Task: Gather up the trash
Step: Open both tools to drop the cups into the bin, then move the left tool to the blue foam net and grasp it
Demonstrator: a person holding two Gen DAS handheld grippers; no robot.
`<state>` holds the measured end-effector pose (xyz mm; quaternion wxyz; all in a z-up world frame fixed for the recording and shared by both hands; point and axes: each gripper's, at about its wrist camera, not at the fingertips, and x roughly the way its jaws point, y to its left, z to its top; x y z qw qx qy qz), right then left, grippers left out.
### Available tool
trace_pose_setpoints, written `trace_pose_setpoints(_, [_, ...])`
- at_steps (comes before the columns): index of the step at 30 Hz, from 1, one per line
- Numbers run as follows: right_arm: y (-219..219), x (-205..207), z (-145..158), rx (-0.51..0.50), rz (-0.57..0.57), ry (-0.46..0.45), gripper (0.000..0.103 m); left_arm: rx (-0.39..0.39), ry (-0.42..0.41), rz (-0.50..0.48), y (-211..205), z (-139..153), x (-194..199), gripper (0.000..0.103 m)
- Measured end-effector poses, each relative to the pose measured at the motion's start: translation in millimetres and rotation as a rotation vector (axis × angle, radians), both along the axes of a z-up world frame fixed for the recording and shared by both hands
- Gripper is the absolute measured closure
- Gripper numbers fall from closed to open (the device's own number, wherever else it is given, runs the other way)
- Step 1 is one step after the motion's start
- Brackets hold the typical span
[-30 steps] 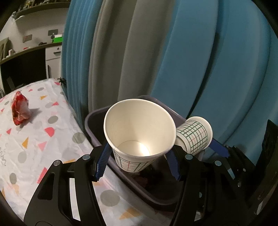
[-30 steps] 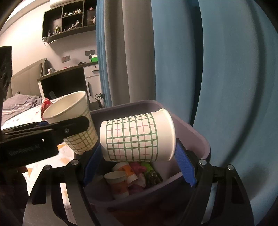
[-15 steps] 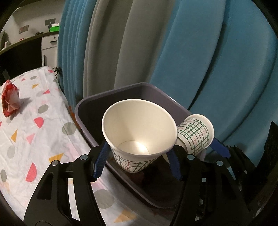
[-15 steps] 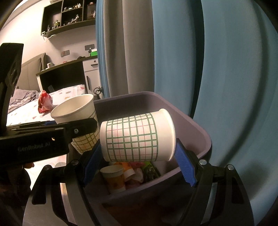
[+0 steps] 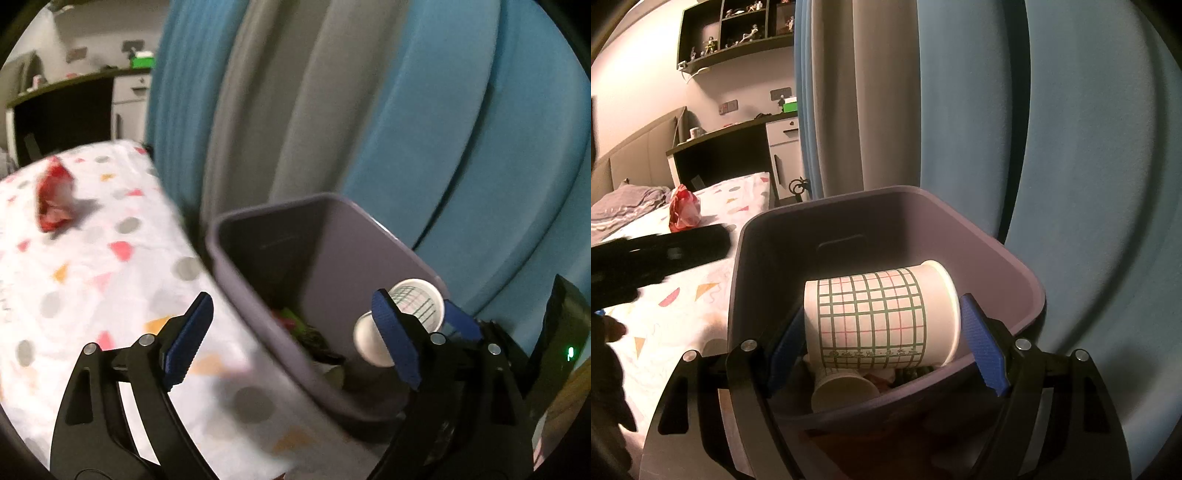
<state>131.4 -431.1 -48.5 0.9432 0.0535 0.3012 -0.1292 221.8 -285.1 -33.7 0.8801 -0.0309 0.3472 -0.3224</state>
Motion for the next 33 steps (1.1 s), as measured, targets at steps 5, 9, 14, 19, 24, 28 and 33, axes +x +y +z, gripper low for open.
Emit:
trace_pose_setpoints(5, [-2.0, -4.6, 3.4, 0.01, -0.01, -0.024, 0.022, 0.025, -0.042, 0.108, 43.6, 3.3, -11.2, 0.015])
trace_pose_setpoints(9, [-1.1, -10.7, 10.2, 0.016, -0.026, -0.047, 0.022, 0.048, -0.063, 0.205, 82.6, 7.4, -20.5, 0.015])
trace_pose_setpoints(14, [8.6, -22.2, 23.3, 0.02, -0.03, -0.09, 0.022, 0.103, -0.09, 0.316, 131.5, 9.2, -32.3, 0.015])
trace_pose_setpoints(19, [34.5, -27.8, 36.7, 0.035, 0.01, -0.134, 0.018, 0.144, -0.085, 0.433, 188.4, 5.7, -43.5, 0.015])
trace_pose_setpoints(24, [73.1, -24.4, 44.6, 0.061, 0.119, -0.17, 0.016, 0.181, -0.05, 0.548, 249.1, -6.4, -48.9, 0.015])
trace_pose_setpoints(28, [110.0, -17.7, 47.2, 0.058, 0.194, -0.168, 0.016, 0.199, -0.023, 0.62, 288.7, -12.9, -49.8, 0.015])
trace_pose_setpoints(33, [146.0, -4.6, 49.7, 0.069, 0.256, -0.151, 0.016, 0.223, 0.017, 0.67, 325.3, -21.9, -41.1, 0.015])
